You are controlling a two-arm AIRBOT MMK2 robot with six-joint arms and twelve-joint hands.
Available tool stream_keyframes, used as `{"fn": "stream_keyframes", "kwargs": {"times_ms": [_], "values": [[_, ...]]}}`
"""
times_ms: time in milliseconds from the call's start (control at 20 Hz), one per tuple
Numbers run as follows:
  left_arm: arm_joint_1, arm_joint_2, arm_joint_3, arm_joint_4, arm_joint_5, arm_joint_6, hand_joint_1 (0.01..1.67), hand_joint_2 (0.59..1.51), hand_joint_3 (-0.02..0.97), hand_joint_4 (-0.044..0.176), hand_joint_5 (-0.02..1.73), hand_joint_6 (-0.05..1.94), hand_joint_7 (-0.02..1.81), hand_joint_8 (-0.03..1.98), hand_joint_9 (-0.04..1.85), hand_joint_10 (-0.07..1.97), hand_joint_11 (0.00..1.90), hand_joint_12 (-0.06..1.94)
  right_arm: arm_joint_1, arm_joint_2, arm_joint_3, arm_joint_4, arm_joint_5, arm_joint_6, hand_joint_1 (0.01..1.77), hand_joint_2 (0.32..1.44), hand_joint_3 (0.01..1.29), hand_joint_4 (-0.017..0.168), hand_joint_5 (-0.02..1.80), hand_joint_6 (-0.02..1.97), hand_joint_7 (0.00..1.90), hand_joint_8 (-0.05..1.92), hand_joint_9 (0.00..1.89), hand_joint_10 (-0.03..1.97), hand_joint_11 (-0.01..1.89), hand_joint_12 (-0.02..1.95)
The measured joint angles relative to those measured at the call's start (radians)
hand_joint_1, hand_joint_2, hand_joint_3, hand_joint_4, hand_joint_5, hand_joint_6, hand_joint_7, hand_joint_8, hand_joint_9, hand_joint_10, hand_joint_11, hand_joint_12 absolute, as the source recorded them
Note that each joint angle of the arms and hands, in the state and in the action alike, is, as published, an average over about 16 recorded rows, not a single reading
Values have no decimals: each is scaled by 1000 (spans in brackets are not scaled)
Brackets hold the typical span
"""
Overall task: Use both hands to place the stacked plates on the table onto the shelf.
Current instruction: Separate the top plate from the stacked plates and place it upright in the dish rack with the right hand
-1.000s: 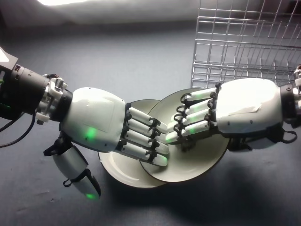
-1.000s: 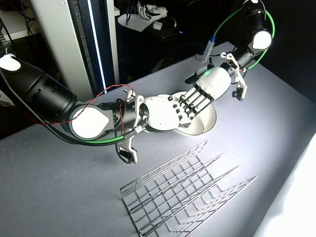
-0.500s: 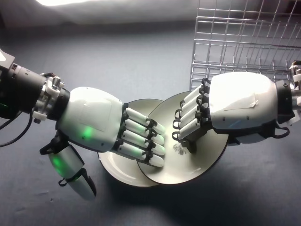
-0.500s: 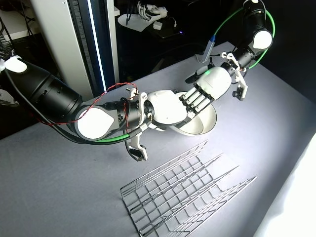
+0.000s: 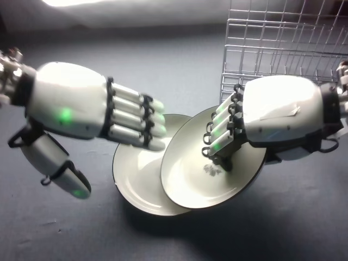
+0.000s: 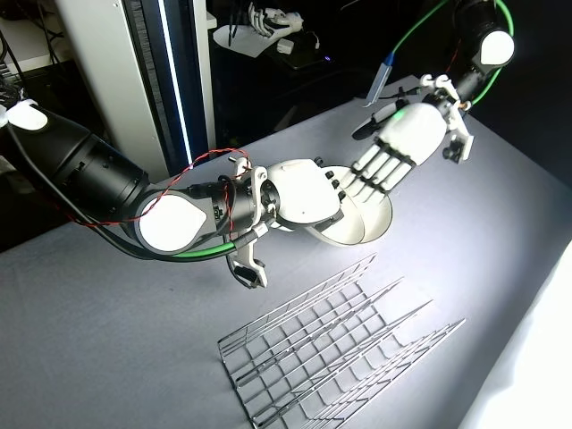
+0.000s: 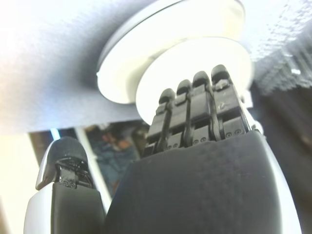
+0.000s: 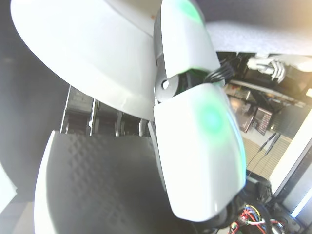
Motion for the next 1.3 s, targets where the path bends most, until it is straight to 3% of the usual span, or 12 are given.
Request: {"fn": "stream_keyframes", "kwargs": {"times_ms": [400, 700, 1000, 1300], "values": [[-35, 111, -13, -41, 15, -23, 13, 1117, 18, 3, 14, 9, 18, -13, 18, 5, 13, 12, 93, 57, -66, -6, -27, 7, 1471, 987, 9, 5, 798, 1168, 834, 1007, 841, 1175, 787, 1532], [-37, 173, -12, -50, 34, -20, 13, 1117, 18, 4, 17, 9, 18, -13, 17, 5, 14, 12, 169, 101, -129, 18, -64, 12, 1425, 1004, 10, 0, 852, 1145, 900, 982, 907, 1185, 809, 1415], [-36, 206, 1, -62, 48, -12, 13, 1114, 17, 6, 20, 9, 17, -13, 17, 5, 13, 12, 238, 127, -177, 97, -120, 17, 1389, 1014, 10, -3, 875, 1108, 943, 932, 942, 1176, 835, 1307], [-33, 213, 14, -74, 47, -5, 13, 1109, 18, 8, 22, 9, 17, -12, 17, 5, 13, 12, 304, 132, -203, 254, -226, 21, 1385, 1014, 10, -6, 884, 1075, 968, 906, 958, 1153, 859, 1297]]}}
